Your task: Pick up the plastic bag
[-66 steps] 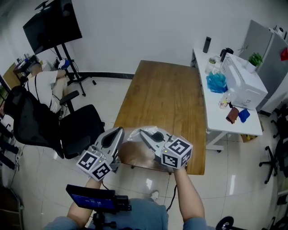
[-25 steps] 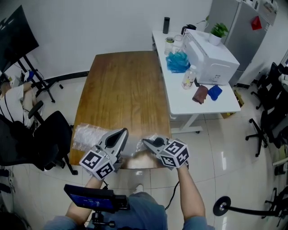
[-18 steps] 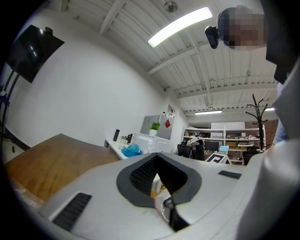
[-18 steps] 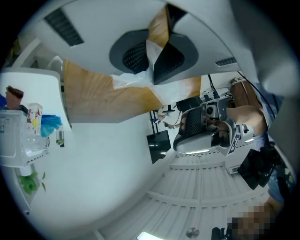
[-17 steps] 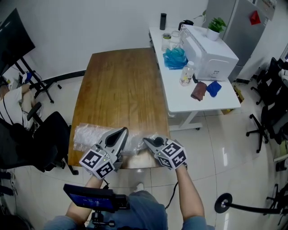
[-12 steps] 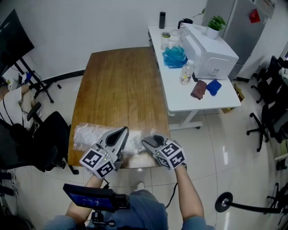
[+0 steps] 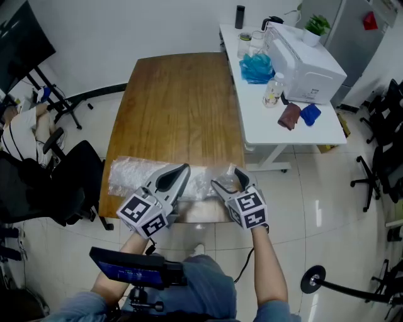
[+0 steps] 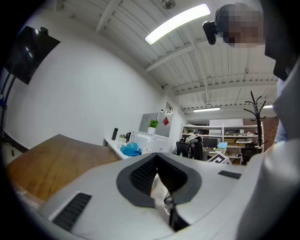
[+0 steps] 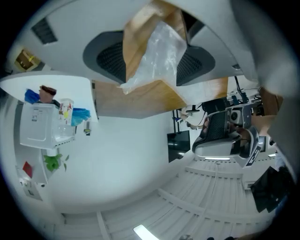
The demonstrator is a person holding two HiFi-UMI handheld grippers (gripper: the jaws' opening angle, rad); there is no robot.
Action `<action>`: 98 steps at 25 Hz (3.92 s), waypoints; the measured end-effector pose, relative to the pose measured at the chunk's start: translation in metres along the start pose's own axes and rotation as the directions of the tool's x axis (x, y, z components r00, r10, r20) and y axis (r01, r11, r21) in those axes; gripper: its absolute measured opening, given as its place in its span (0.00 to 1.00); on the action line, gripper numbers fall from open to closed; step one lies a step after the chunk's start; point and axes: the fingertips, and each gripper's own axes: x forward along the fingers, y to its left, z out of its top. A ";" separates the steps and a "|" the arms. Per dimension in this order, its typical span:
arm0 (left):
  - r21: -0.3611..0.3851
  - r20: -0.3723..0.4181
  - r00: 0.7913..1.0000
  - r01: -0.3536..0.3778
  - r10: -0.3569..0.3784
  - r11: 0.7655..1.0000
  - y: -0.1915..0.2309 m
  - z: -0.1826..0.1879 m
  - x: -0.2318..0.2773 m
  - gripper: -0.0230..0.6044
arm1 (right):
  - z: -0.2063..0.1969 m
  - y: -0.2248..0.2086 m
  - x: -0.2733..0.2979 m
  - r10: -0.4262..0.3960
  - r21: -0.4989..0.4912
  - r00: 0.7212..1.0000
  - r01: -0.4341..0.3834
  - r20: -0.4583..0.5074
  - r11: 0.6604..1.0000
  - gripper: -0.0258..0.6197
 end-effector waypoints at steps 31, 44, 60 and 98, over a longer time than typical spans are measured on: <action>0.070 -0.285 0.908 -0.299 0.306 0.952 0.116 -0.084 -0.077 0.04 | -0.040 0.012 0.005 -0.092 -0.019 0.993 0.091 -0.077 0.996 0.27; 0.141 -0.610 0.666 -0.443 0.430 0.886 0.209 -0.139 -0.163 0.04 | -0.080 0.008 0.020 -0.113 0.039 0.956 0.129 -0.271 0.991 0.04; 0.181 -0.782 0.475 -0.448 0.404 0.876 0.214 -0.185 -0.187 0.04 | -0.092 0.013 0.029 -0.066 -0.009 0.925 0.067 -0.375 0.998 0.04; 0.074 -0.288 0.906 -0.301 0.310 0.951 0.116 -0.038 -0.143 0.04 | 0.028 0.075 0.019 0.080 -0.001 0.997 -0.080 -0.020 0.997 0.04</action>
